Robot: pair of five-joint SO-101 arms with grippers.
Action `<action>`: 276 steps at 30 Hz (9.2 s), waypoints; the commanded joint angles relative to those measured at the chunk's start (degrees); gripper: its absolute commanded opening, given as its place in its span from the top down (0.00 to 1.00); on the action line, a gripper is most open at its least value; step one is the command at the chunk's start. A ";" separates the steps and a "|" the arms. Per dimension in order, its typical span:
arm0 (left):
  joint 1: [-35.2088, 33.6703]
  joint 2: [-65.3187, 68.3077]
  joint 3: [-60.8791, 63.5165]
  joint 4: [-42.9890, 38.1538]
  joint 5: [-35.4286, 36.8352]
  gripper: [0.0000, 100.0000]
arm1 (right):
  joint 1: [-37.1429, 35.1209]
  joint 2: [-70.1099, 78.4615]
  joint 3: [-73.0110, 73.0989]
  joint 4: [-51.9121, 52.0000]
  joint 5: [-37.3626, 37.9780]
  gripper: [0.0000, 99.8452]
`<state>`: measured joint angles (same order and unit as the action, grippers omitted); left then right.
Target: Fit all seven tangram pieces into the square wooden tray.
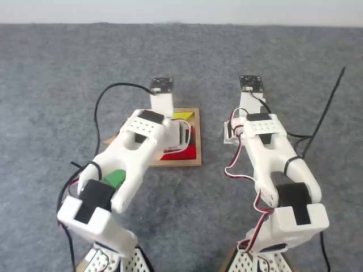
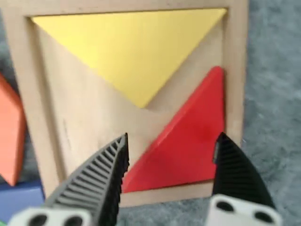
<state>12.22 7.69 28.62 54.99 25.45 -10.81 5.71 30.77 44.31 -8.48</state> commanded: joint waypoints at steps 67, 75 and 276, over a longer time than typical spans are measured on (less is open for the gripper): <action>-1.93 7.65 -11.38 12.31 6.15 0.68 | -5.49 -0.48 -2.29 0.04 1.05 0.99; -1.85 8.26 -13.23 14.77 -0.70 0.68 | -5.58 -0.48 -2.29 0.04 1.05 0.99; -0.79 14.42 -15.60 15.38 -44.66 0.86 | -5.93 -0.92 -2.29 -1.45 1.05 0.99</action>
<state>11.87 21.23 12.00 70.73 -19.82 -16.26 5.71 30.77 43.78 -7.96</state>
